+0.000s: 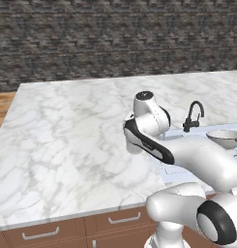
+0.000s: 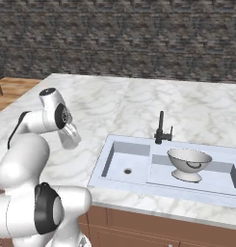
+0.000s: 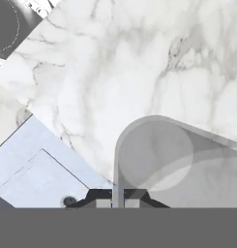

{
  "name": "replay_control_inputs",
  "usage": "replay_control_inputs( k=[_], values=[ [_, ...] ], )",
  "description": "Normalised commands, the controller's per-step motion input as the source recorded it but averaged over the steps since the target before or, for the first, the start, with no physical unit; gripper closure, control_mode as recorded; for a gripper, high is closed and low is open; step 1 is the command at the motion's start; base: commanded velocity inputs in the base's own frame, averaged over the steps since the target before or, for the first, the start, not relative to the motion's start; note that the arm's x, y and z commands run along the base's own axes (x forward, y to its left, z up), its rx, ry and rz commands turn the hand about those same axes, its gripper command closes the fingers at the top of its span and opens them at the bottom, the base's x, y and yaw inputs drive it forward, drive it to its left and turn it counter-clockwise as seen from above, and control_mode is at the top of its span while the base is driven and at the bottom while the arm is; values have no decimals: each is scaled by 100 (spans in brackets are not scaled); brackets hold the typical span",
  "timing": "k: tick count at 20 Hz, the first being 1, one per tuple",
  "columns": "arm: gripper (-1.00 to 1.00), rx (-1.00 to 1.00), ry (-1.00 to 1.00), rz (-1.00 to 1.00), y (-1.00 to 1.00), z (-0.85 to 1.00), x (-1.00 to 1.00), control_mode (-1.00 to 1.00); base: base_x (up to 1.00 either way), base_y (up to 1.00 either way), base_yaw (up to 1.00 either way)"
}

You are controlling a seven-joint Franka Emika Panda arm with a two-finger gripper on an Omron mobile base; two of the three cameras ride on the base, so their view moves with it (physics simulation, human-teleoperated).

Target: Place the glass cup in the left basin and the colander in the right basin of the sink.

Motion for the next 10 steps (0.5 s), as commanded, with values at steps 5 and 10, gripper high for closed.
replay_control_inputs(
  k=[5, 10],
  values=[
    [100, 3, 3, -15, -64, 0, 28, -100, 0, 0, 0],
    [100, 4, 2, -14, -66, 0, 17, -100, 0, 0, 0]
  ],
)
